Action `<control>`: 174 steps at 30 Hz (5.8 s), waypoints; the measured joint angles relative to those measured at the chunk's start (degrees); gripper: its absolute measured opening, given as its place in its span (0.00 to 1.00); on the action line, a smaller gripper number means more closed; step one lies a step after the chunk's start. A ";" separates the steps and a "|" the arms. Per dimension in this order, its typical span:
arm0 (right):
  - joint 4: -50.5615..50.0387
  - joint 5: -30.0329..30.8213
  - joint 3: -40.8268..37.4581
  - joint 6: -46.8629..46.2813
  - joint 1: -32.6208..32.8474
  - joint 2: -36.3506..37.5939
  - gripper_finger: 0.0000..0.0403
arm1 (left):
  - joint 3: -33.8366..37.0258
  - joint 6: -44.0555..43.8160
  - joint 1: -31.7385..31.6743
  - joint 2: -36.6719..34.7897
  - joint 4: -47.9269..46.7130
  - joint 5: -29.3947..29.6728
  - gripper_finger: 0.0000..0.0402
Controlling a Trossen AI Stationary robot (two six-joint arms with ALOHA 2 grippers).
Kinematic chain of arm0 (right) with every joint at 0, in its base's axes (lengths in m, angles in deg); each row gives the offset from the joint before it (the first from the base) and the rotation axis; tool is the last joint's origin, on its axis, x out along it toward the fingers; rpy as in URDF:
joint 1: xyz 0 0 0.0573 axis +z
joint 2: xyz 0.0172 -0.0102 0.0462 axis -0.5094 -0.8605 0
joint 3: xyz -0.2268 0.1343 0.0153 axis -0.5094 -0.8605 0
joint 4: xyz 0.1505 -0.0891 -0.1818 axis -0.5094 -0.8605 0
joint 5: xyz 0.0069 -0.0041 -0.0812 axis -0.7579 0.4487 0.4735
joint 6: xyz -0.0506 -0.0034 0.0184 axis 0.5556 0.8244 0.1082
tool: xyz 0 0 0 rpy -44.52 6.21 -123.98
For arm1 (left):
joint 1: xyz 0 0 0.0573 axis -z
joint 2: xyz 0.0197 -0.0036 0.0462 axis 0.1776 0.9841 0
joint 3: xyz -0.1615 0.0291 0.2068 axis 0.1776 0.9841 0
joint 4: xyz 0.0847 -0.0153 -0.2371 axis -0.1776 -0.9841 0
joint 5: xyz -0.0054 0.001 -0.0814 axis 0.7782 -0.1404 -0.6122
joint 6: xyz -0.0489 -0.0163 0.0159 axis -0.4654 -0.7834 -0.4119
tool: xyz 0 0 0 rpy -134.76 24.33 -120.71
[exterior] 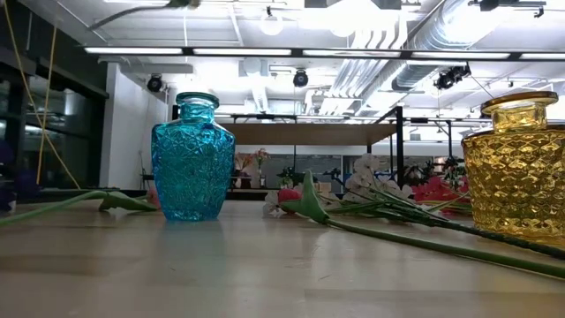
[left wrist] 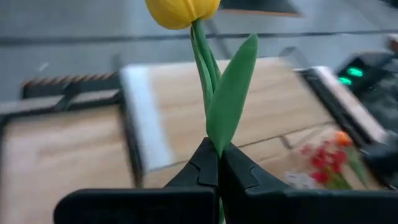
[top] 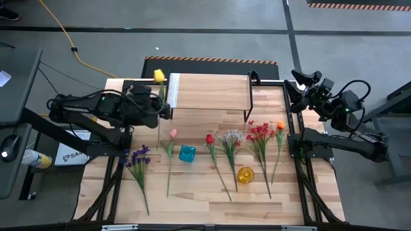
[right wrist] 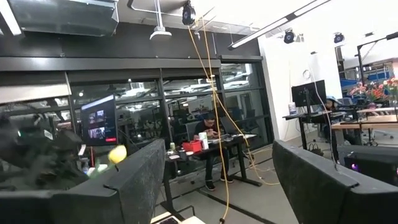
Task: Pick and place flowers into a vace then onto a shelf
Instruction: Put the yellow flower into the blue vase, then put the pink flower into the blue vase
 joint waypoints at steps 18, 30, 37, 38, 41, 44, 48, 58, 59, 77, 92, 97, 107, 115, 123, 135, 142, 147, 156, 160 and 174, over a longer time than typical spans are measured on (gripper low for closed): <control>0.00 7.06 0.00 3.96 -0.02 0.00 0.71 | 0.16 25.30 12.52 3.10 18.25 12.91 0.07; 3.30 8.24 0.00 3.53 -0.01 0.00 0.71 | 0.22 8.62 25.33 8.61 7.12 38.27 0.07; 4.33 8.23 0.00 3.50 0.00 -0.07 0.71 | 0.23 -9.20 28.23 12.98 -0.16 38.44 0.07; 4.33 8.24 0.00 3.50 -0.02 -0.09 0.71 | 0.23 -9.93 28.11 13.49 0.23 38.35 0.07; 4.28 8.22 0.00 1.91 -0.01 -0.09 0.71 | 0.23 -11.55 28.14 14.42 0.28 38.37 0.07; 3.91 8.18 0.00 -0.86 -0.01 -0.09 0.71 | 0.23 -12.77 28.14 14.50 0.86 38.43 0.07; 3.89 7.73 -0.01 -2.58 0.00 -0.09 0.71 | 0.23 -12.36 28.12 14.50 2.91 38.43 0.07; 3.70 7.76 0.00 0.21 0.00 -0.11 0.71 | 0.25 -2.53 25.69 17.22 14.05 38.05 0.07; 3.72 7.76 0.00 1.07 0.00 -0.11 0.71 | 0.25 -2.12 24.70 17.50 15.13 38.15 0.07; 2.58 7.76 0.00 3.94 0.00 -0.11 0.71 | 0.20 -0.53 19.09 19.16 20.14 38.35 0.07; 1.92 3.05 0.00 3.94 0.00 -0.11 0.71 | 0.14 1.22 19.09 21.41 19.36 38.42 0.07; 1.68 2.03 0.00 3.61 0.00 -0.11 0.71 | 0.22 1.36 19.09 22.27 19.33 38.27 0.07; 1.29 -0.29 0.00 3.53 0.02 -0.11 0.71 | 0.25 0.54 19.09 24.08 19.15 37.66 0.07; 1.09 -0.26 0.00 3.77 0.00 -0.11 0.71 | 0.20 -0.68 19.09 26.09 18.56 37.66 0.07; 1.07 -0.26 0.00 3.85 0.00 -0.11 0.71 | 0.23 -2.56 18.68 26.81 17.63 33.07 0.07; 0.92 -0.26 0.00 3.92 0.00 -0.11 0.71 | 0.20 -2.56 18.72 26.83 17.64 22.14 0.19; 0.91 -0.26 0.00 3.92 0.00 -0.11 0.71 | 0.20 -2.52 18.72 26.83 17.58 16.32 0.15; 0.92 -0.26 0.00 3.92 0.00 -0.11 0.71 | 0.20 -2.54 18.72 26.83 17.36 10.99 0.19; 0.92 -0.24 0.00 3.94 0.00 -0.11 0.71 | 0.20 -2.54 18.72 26.83 16.56 3.06 0.31; 0.92 -0.24 0.00 3.94 0.00 -0.11 0.71 | 0.20 -2.57 18.72 26.83 16.03 1.11 0.39; 0.92 -0.22 0.00 3.96 0.00 -0.11 0.71 | 0.20 -3.34 18.72 26.80 14.43 -10.45 0.56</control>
